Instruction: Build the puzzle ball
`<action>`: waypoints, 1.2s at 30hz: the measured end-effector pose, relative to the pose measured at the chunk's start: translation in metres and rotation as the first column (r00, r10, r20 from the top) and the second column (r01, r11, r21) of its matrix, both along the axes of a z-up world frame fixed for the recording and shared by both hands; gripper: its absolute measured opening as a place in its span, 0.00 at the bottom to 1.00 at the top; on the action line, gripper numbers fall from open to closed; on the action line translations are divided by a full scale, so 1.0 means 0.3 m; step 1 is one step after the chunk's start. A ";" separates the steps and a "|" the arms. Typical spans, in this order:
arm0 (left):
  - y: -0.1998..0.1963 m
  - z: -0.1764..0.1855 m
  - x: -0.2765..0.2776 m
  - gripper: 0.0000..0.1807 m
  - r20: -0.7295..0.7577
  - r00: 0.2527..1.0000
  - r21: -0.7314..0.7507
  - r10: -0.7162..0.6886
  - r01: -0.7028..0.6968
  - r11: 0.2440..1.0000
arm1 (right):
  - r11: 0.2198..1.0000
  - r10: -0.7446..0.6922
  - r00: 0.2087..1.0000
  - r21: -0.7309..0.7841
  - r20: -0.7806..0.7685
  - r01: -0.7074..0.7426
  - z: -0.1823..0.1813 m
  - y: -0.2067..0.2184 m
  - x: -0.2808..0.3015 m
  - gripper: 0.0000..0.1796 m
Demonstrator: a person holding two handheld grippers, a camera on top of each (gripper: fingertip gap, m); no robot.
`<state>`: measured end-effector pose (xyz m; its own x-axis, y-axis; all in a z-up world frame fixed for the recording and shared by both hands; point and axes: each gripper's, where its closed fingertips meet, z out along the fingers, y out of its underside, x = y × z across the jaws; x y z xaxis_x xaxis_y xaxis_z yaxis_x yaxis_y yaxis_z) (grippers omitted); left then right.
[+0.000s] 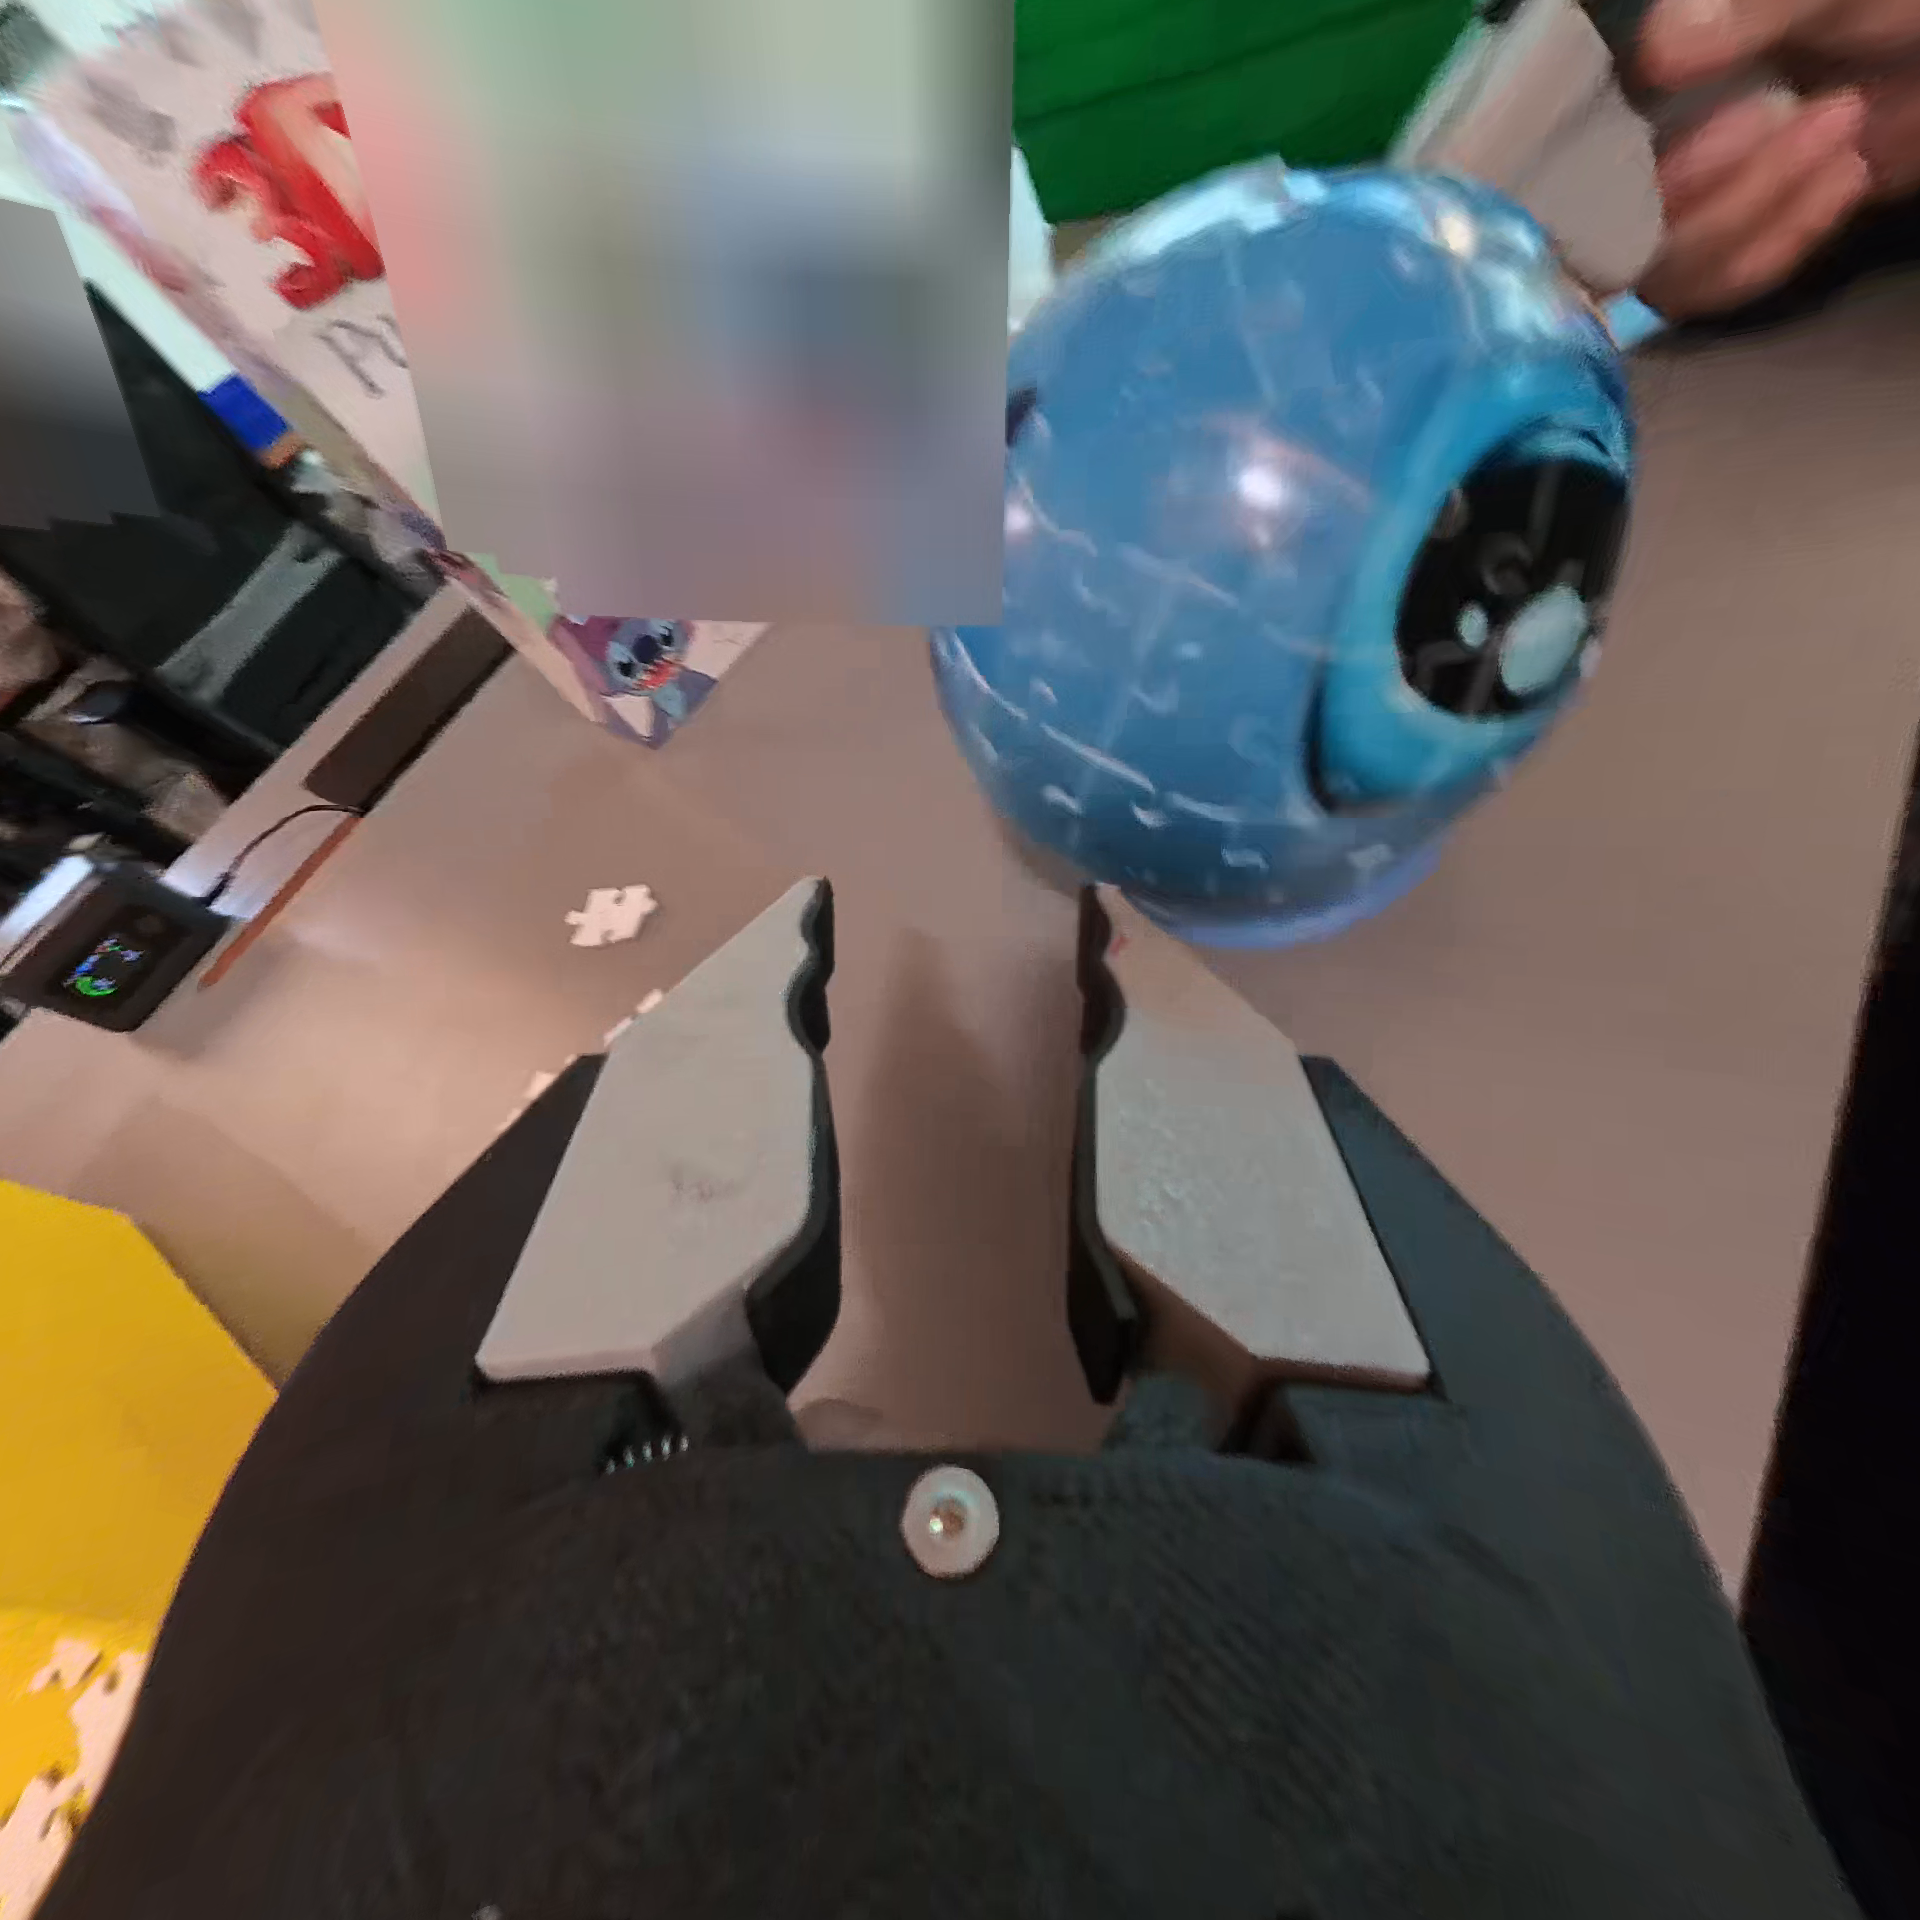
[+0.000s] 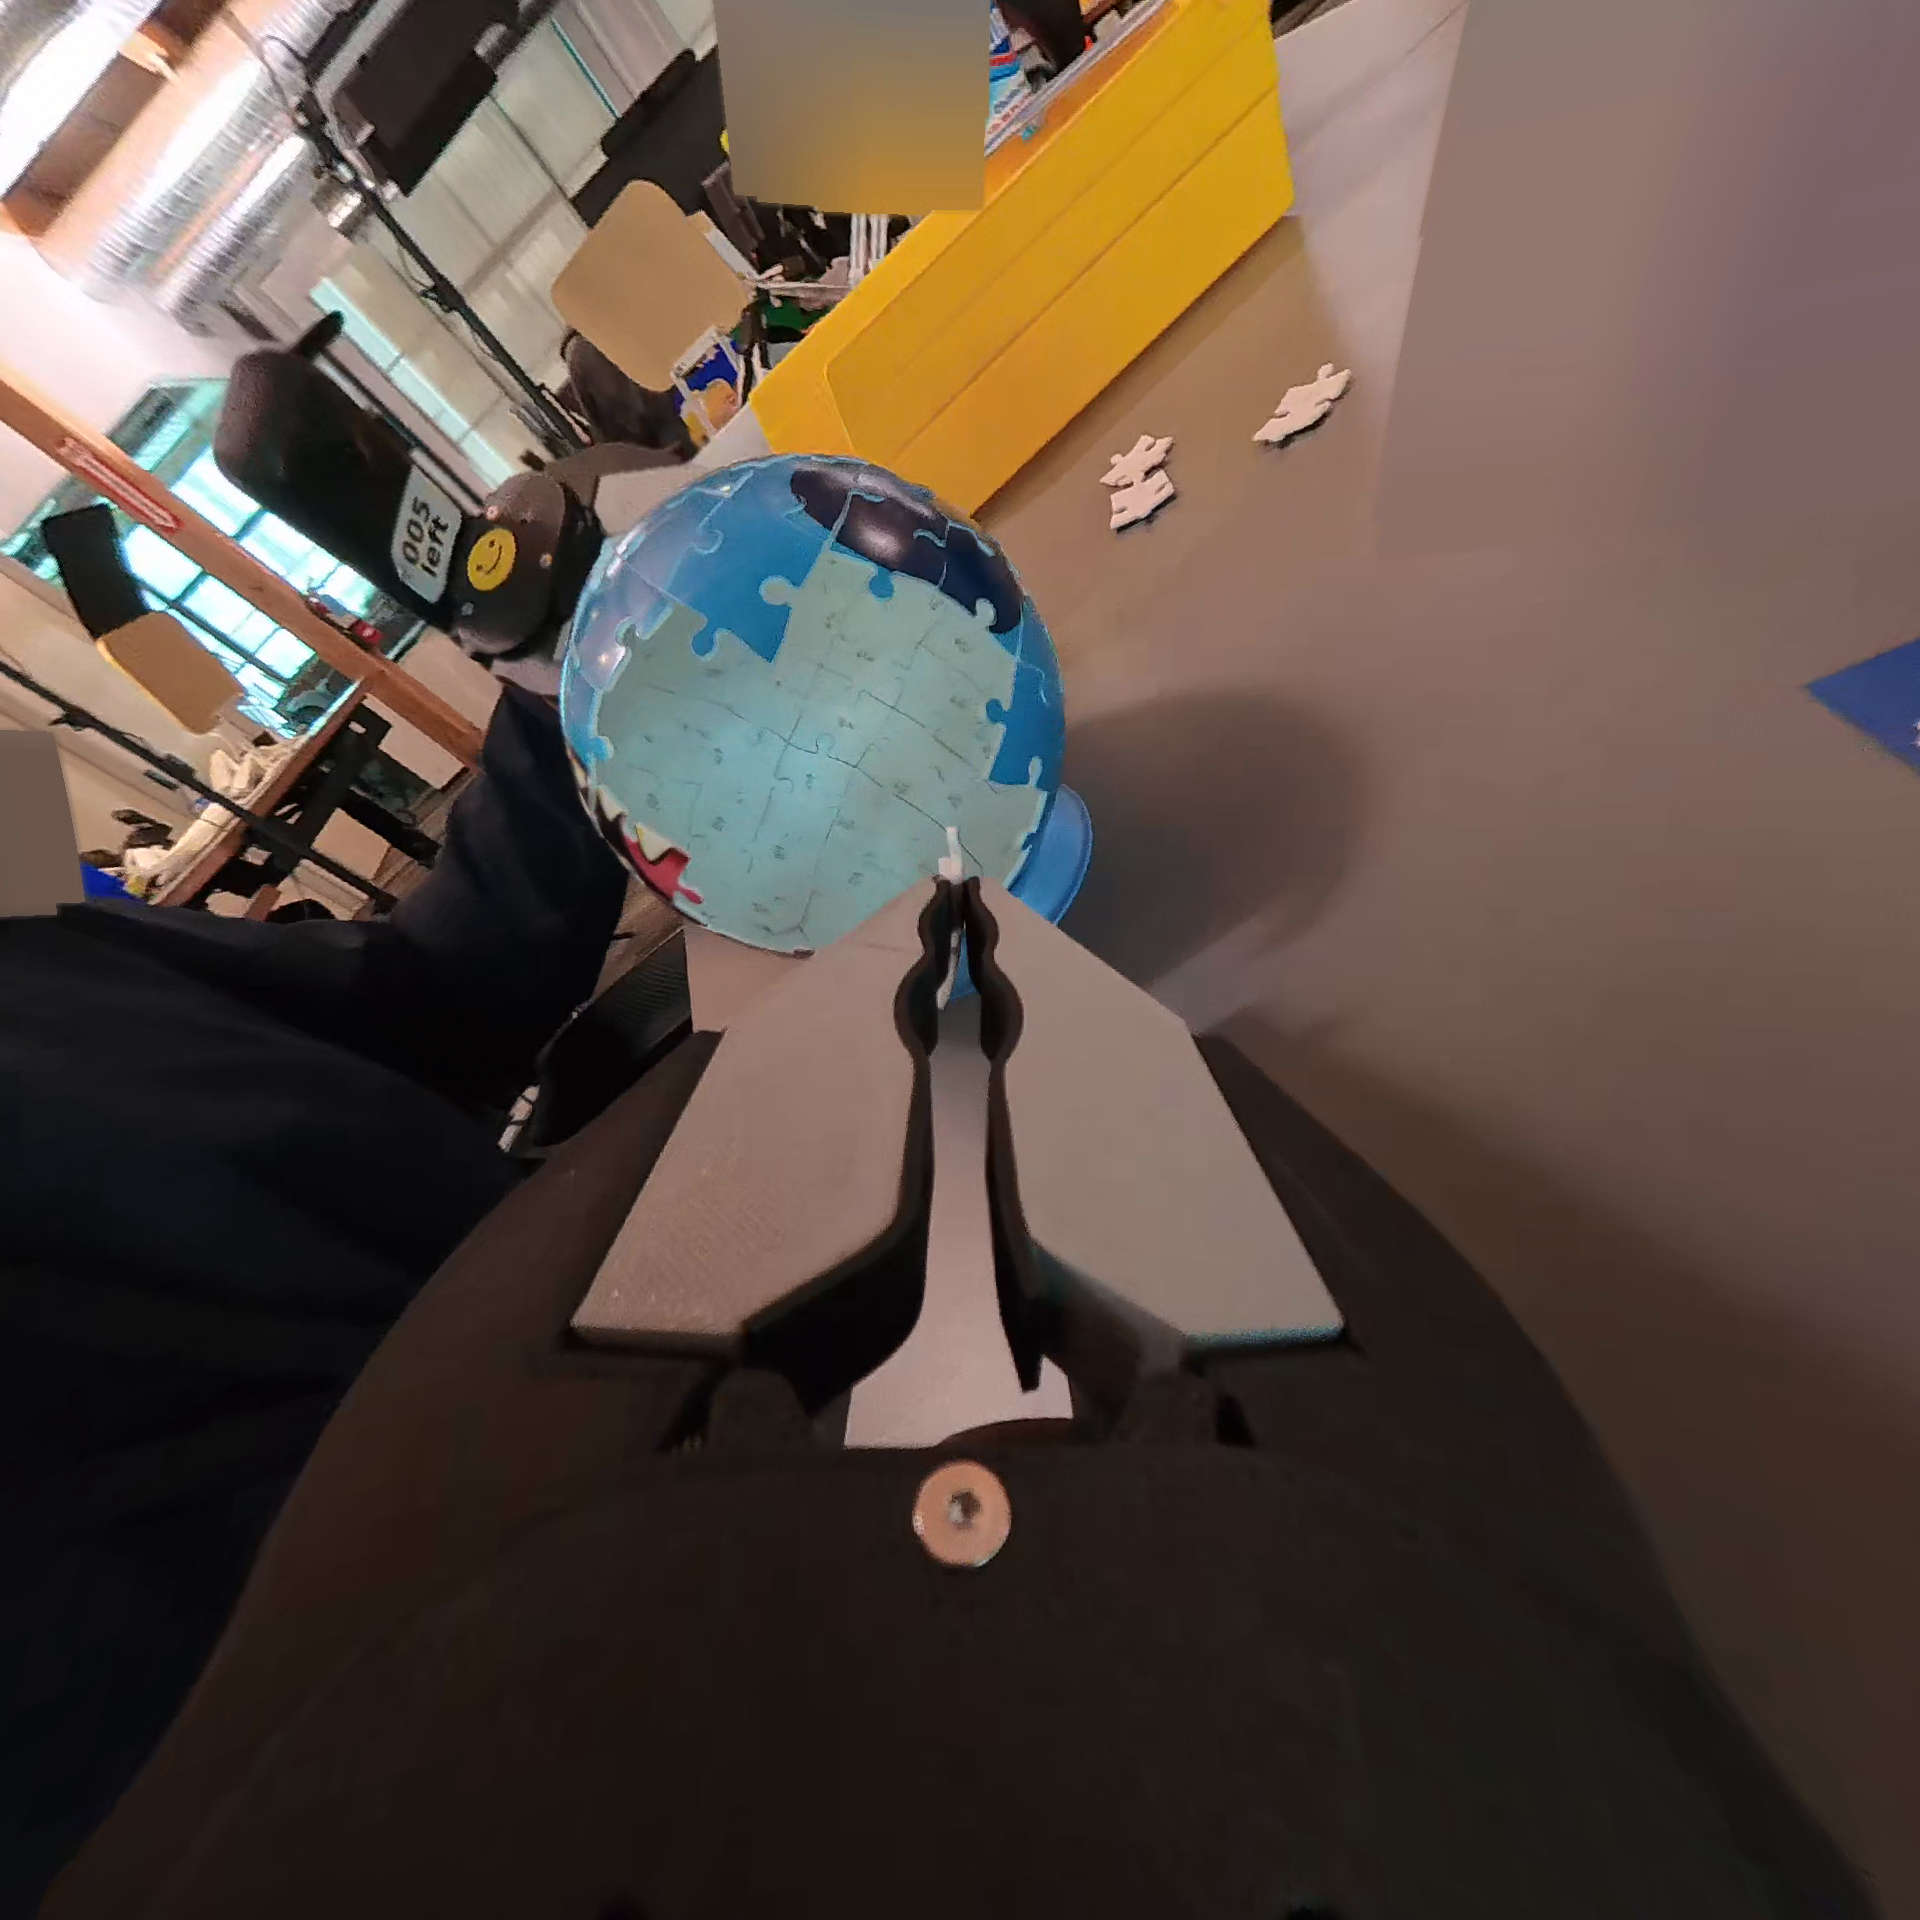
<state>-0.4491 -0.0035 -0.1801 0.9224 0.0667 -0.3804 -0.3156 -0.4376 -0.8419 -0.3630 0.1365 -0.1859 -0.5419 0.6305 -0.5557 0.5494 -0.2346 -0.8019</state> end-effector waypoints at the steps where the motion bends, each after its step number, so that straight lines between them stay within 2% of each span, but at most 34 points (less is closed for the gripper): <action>1: -0.015 -0.023 0.009 0.29 0.005 1.000 -0.028 -0.025 0.025 0.999 | 1.000 -0.011 1.000 0.003 0.004 0.011 -0.002 -0.002 0.004 0.00; 6: -0.020 -0.033 0.102 0.45 0.023 0.977 -0.084 -0.214 0.215 0.973 | 0.999 -0.020 0.999 -0.028 0.045 0.021 -0.018 -0.019 0.023 0.00; 11: 0.015 -0.087 0.098 0.52 0.002 0.957 -0.225 -0.289 0.282 0.933 | 0.999 -0.035 0.998 -0.010 0.056 0.035 -0.028 -0.018 0.020 0.00; 19: 0.068 -0.152 0.088 0.55 0.029 0.938 -0.305 -0.344 0.337 0.891 | 0.999 0.013 0.992 -0.047 0.129 -0.007 -0.053 -0.030 0.015 0.00; 24: 0.090 -0.137 0.110 0.53 0.020 0.919 -0.257 -0.393 0.385 0.886 | 0.999 0.030 0.989 -0.018 0.144 -0.028 -0.068 -0.046 0.017 0.00; 29: 0.081 -0.143 0.136 0.53 0.013 0.927 -0.235 -0.375 0.367 0.900 | 0.998 0.046 0.985 -0.046 0.165 -0.039 -0.071 -0.042 0.016 0.00; 36: 0.042 -0.172 0.195 0.56 0.082 0.939 -0.208 -0.333 0.343 0.916 | 0.998 0.034 0.986 -0.048 0.162 -0.026 -0.068 -0.014 0.008 0.00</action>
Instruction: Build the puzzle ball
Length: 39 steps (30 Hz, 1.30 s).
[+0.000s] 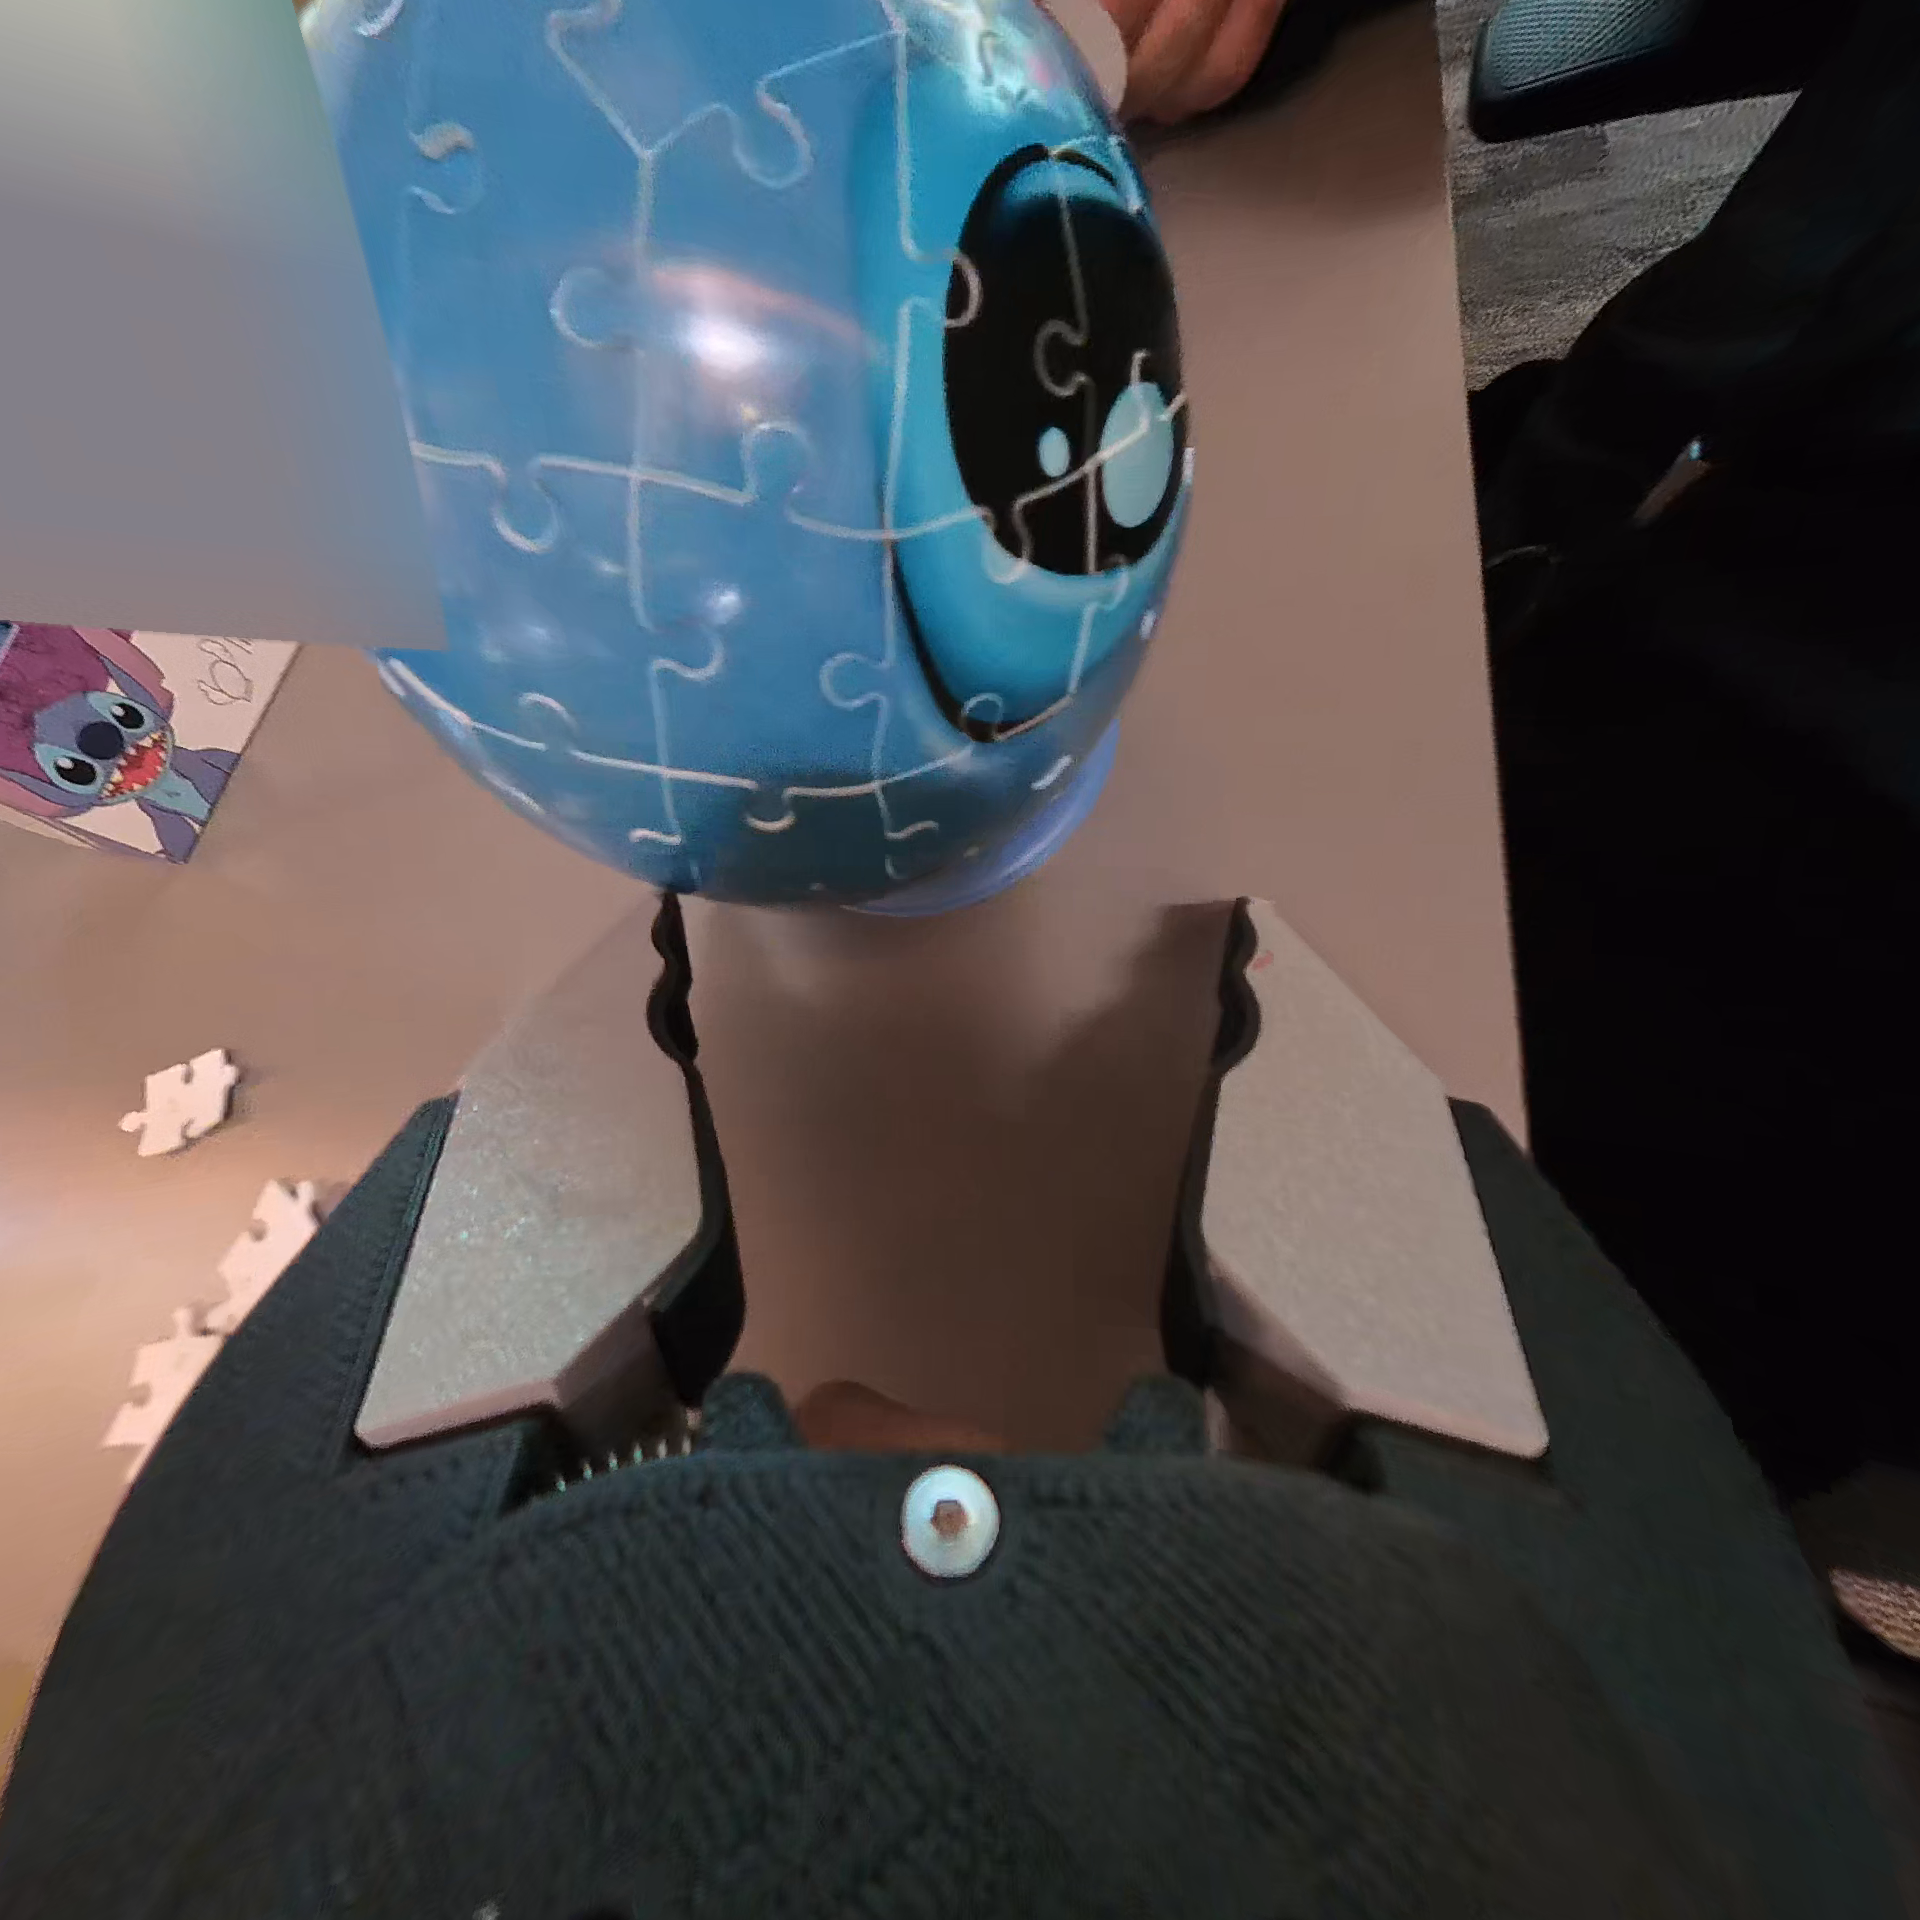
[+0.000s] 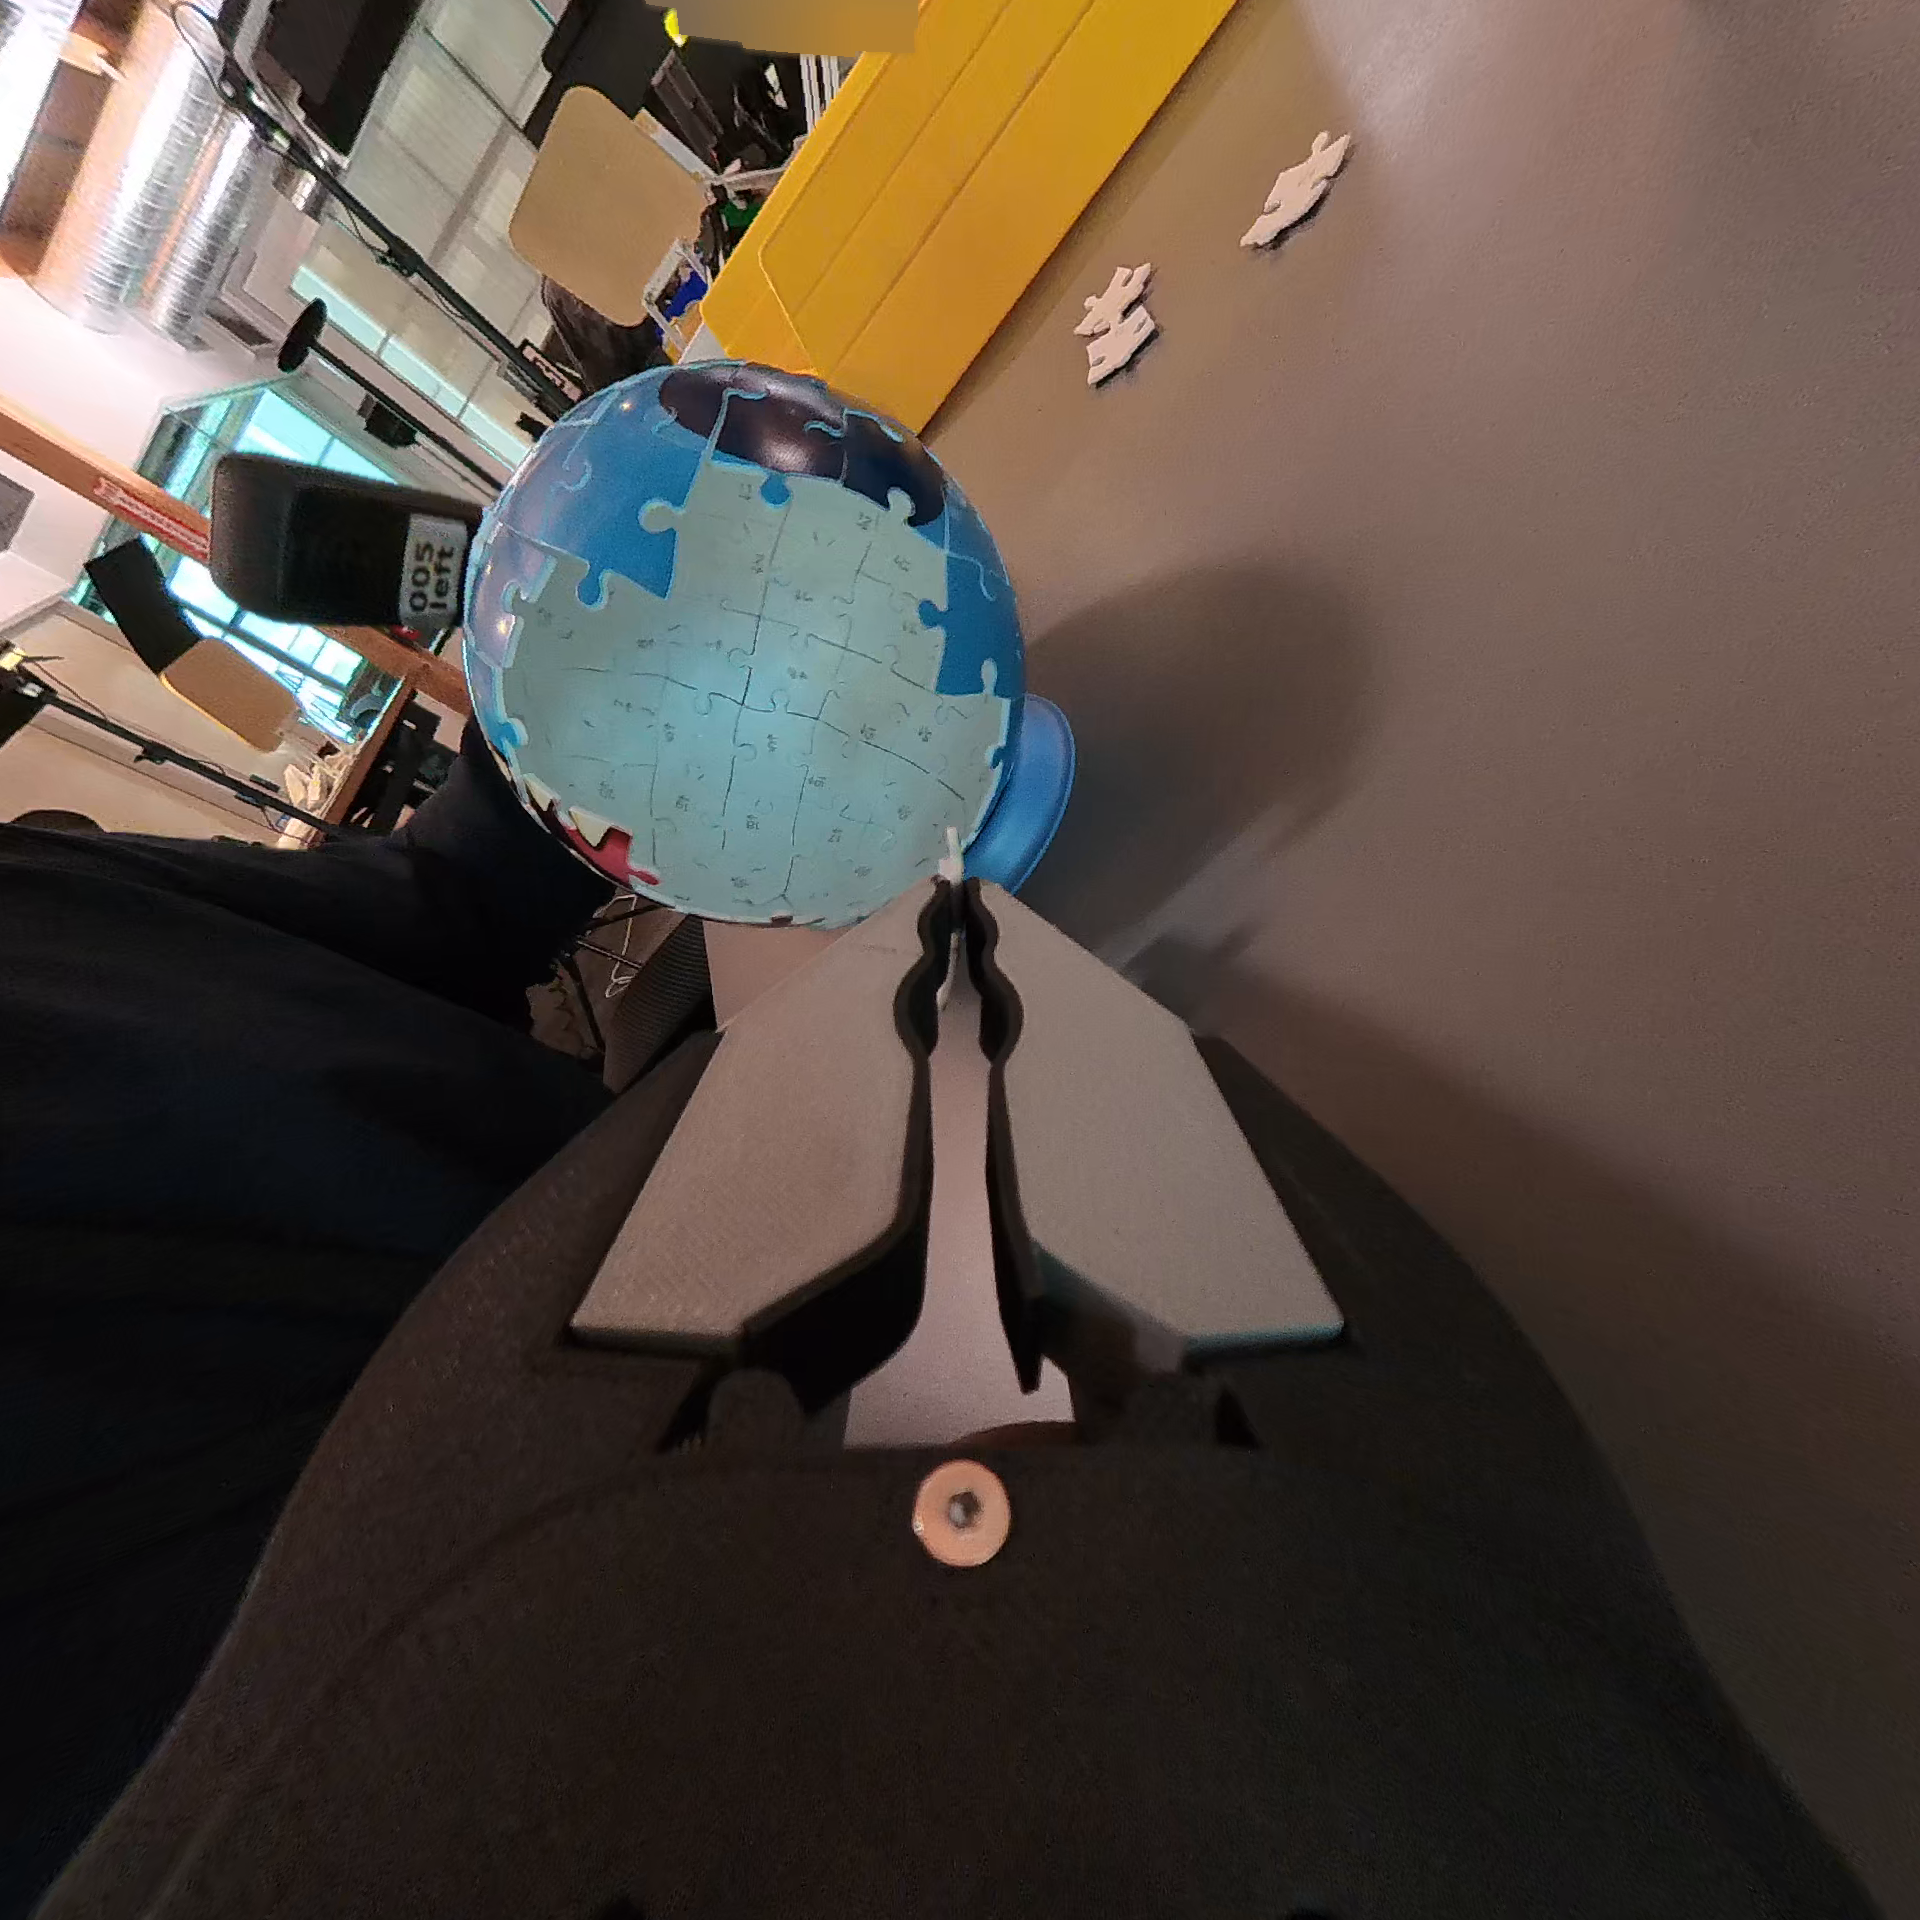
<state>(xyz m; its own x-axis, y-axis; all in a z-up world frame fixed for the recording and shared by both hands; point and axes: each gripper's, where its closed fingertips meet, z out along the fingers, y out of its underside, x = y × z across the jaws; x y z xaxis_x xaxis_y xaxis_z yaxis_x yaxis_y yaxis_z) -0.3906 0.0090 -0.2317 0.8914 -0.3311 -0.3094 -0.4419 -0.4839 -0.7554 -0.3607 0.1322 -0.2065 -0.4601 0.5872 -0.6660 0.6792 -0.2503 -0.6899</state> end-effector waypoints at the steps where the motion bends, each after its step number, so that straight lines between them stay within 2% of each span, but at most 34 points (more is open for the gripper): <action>1: -0.003 -0.006 0.010 0.57 0.009 1.000 -0.008 0.009 -0.009 1.000 | 1.000 0.001 1.000 -0.002 0.001 -0.001 0.000 0.001 -0.001 0.00; 4: -0.037 -0.024 0.027 0.53 0.019 1.000 -0.046 0.018 -0.017 0.999 | 1.000 0.005 1.000 -0.002 -0.002 -0.005 0.001 -0.001 0.001 0.00; 8: -0.085 -0.006 -0.063 0.56 0.032 0.996 -0.061 0.078 -0.076 0.995 | 1.000 0.017 1.000 -0.013 0.001 -0.017 0.003 -0.003 0.004 0.00; 11: -0.051 0.062 -0.144 0.57 0.032 0.995 0.011 0.092 -0.093 0.996 | 1.000 0.016 1.000 -0.007 -0.001 -0.016 0.002 -0.005 0.003 0.00; 15: 0.025 0.098 -0.170 0.57 0.081 0.997 0.031 0.010 -0.013 0.999 | 1.000 -0.009 1.000 0.007 -0.007 0.009 0.001 -0.002 -0.004 0.00; 20: 0.052 0.045 -0.131 0.56 0.090 0.990 -0.041 -0.105 0.109 0.993 | 1.000 -0.016 1.000 -0.004 -0.001 0.016 0.001 -0.008 -0.003 0.00; 26: 0.059 0.031 -0.072 0.54 0.097 0.985 -0.044 -0.142 0.147 0.988 | 0.999 -0.012 0.999 -0.050 0.034 0.014 -0.001 -0.003 -0.006 0.00; 31: 0.043 0.026 -0.032 0.58 0.094 0.990 -0.025 -0.110 0.112 0.993 | 0.998 0.024 0.997 -0.065 0.074 -0.019 -0.013 -0.015 0.002 0.00; 39: -0.005 0.029 0.030 0.57 0.108 0.993 0.002 -0.053 0.053 0.999 | 0.996 0.049 0.992 -0.079 0.115 -0.040 -0.024 -0.078 -0.005 0.00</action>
